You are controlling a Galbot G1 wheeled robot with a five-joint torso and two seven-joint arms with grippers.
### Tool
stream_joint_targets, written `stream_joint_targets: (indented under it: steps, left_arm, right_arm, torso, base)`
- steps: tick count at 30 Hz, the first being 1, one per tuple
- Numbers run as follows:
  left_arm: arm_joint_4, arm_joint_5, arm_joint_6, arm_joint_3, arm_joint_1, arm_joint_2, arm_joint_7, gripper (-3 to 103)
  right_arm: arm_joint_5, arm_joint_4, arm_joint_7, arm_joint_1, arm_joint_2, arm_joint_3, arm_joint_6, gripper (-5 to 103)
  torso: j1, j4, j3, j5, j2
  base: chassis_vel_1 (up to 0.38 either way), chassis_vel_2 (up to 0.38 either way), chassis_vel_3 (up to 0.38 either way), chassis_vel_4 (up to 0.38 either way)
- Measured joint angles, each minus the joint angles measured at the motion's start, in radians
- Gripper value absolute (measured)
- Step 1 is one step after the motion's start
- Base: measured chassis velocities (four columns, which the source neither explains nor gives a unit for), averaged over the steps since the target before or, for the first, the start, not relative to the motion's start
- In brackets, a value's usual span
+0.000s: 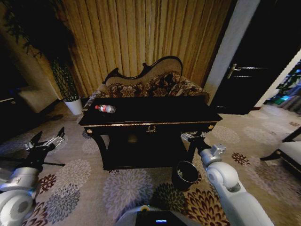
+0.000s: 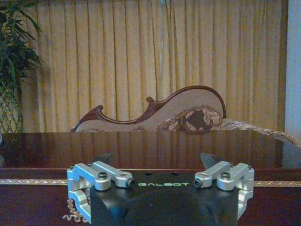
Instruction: Move to the front of the table and place the trash on the table into the trash bin.
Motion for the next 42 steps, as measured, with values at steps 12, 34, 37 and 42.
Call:
stream_joint_targets:
  steps: [12, 34, 37, 42]
  left_arm:
    - [0.002, 0.000, -0.009, -0.001, 0.001, 0.000, 0.003, 100]
    - [-0.004, -0.001, -0.014, -0.007, 0.005, 0.000, 0.004, 100]
    - [-0.004, -0.001, -0.014, -0.008, 0.005, -0.001, 0.004, 100]
    - [-0.004, -0.002, -0.014, -0.008, 0.007, -0.002, 0.004, 100]
  right_arm:
    - [0.000, -0.010, -0.007, -0.004, 0.003, 0.010, 0.005, 100]
    - [-0.006, -0.022, -0.009, 0.000, 0.004, 0.015, 0.006, 100]
    - [-0.007, -0.024, -0.009, 0.000, 0.004, 0.015, 0.006, 100]
    - [-0.008, -0.026, -0.011, 0.001, 0.004, 0.013, 0.006, 100]
  torso:
    - [0.000, 0.0000, 0.000, 0.0001, 0.000]
    - [0.000, 0.0000, 0.000, 0.0000, 0.000]
    - [0.000, 0.0000, 0.000, 0.0000, 0.000]
    - [0.000, -0.0001, 0.000, -0.0001, 0.000]
  base:
    - [-0.005, 0.003, 0.002, -0.002]
    - [-0.053, 0.057, 0.055, -0.050]
    - [-0.065, 0.071, 0.065, -0.061]
    - [-0.056, 0.059, 0.053, -0.061]
